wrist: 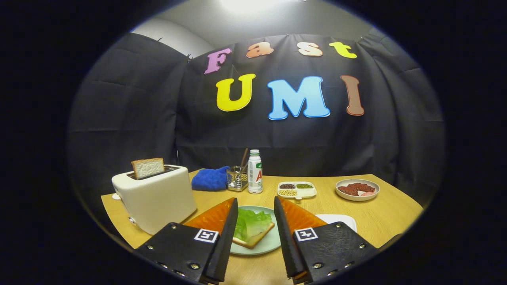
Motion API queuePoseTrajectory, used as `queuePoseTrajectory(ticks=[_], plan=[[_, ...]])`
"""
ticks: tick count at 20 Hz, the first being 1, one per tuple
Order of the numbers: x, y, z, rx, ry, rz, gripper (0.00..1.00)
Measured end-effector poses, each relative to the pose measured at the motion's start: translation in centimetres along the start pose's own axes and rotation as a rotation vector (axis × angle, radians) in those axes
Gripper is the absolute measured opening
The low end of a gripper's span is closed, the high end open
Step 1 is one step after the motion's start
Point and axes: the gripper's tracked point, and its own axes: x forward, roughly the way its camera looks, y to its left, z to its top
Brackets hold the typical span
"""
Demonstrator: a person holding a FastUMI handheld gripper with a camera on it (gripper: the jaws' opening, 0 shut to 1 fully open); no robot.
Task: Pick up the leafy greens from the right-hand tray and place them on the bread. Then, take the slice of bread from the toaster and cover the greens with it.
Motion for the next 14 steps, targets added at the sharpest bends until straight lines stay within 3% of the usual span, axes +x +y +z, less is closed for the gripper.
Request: queuePoseTrajectory(ticks=[3,10,14], plan=[[0.1,3.7,0.4,-0.016,-0.003,0.041,0.55],[1.5,9.5,1.3,0.081,0.010,0.029,0.55],[2.3,14.2,2.5,0.094,0.026,0.073,0.55]])
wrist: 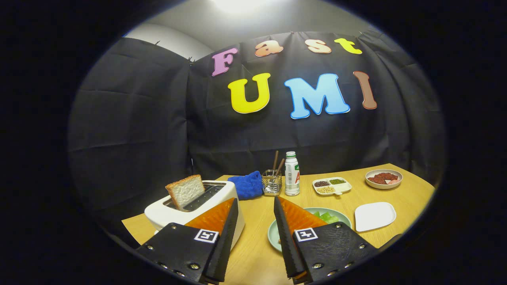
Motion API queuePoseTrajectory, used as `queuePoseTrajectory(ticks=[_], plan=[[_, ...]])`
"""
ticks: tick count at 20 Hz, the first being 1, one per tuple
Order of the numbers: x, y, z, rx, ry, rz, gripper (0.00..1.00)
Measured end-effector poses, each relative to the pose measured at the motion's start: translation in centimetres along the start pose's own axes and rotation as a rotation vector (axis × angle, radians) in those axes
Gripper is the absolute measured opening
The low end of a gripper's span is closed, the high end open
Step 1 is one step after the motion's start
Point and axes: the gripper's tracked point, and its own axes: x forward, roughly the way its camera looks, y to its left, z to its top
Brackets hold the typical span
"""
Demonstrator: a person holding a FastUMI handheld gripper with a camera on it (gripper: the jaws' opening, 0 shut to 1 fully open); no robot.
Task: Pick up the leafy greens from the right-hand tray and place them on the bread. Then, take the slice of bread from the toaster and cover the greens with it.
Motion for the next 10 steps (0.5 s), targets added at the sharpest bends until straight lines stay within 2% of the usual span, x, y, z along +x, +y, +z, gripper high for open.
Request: queuePoseTrajectory(ticks=[7,10], plan=[[1.4,8.5,0.4,-0.020,0.020,0.116,0.55],[2.1,11.4,0.3,-0.046,0.018,0.139,0.56]])
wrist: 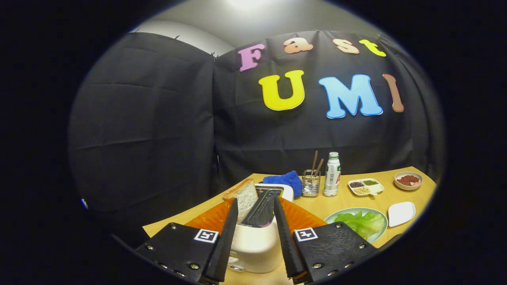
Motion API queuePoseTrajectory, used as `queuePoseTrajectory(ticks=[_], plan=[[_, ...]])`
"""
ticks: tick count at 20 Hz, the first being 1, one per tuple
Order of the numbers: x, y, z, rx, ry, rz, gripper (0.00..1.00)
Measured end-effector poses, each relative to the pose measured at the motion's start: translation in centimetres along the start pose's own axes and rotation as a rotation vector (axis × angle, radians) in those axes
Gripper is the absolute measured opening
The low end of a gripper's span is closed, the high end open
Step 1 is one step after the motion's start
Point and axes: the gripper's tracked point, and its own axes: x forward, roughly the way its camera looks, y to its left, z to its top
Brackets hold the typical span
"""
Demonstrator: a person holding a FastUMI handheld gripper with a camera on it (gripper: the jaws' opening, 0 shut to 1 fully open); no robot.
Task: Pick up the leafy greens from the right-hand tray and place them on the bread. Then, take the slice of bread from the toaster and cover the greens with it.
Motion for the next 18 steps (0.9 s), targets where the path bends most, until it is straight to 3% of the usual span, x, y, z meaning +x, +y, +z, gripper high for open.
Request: queuePoseTrajectory(ticks=[7,11,13,15,16,18], plan=[[3.6,3.2,-1.0,-0.071,0.028,-0.023,0.56],[5.5,2.5,-1.7,-0.065,0.063,-0.077,0.56],[6.0,1.1,-2.8,-0.092,0.096,-0.162,0.17],[6.2,0.7,-3.2,-0.066,0.113,-0.184,0.22],[6.2,0.8,-2.9,-0.044,0.111,-0.177,0.06],[6.2,0.7,-3.0,-0.028,0.114,-0.161,0.06]])
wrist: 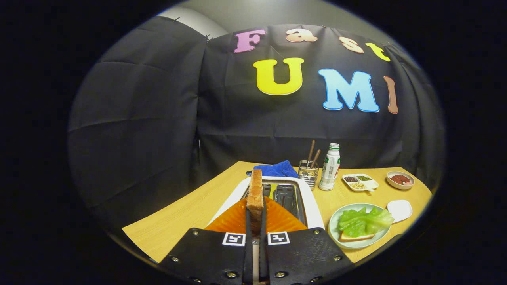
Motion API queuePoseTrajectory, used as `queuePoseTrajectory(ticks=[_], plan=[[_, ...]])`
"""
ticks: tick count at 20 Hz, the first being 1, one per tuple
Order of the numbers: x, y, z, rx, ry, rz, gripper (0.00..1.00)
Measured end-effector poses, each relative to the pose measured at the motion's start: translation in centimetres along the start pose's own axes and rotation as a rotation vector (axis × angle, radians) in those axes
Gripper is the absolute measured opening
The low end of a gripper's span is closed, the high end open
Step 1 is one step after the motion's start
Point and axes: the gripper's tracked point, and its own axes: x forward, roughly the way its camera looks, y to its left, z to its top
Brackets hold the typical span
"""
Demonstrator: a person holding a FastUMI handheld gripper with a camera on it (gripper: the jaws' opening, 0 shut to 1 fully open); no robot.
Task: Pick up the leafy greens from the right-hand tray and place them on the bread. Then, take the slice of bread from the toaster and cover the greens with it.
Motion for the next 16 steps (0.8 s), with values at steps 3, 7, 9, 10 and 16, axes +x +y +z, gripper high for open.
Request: queuePoseTrajectory(ticks=[3,7,9,10,16], plan=[[-0.1,0.0,0.0,0.039,0.007,0.033,0.06],[-0.7,0.0,0.9,0.015,-0.023,0.045,0.06],[-0.7,0.1,1.0,-0.002,-0.038,0.044,0.06],[-0.8,0.1,1.2,0.003,-0.042,0.044,0.06],[-1.2,-0.3,2.3,0.028,-0.049,0.059,0.06]])
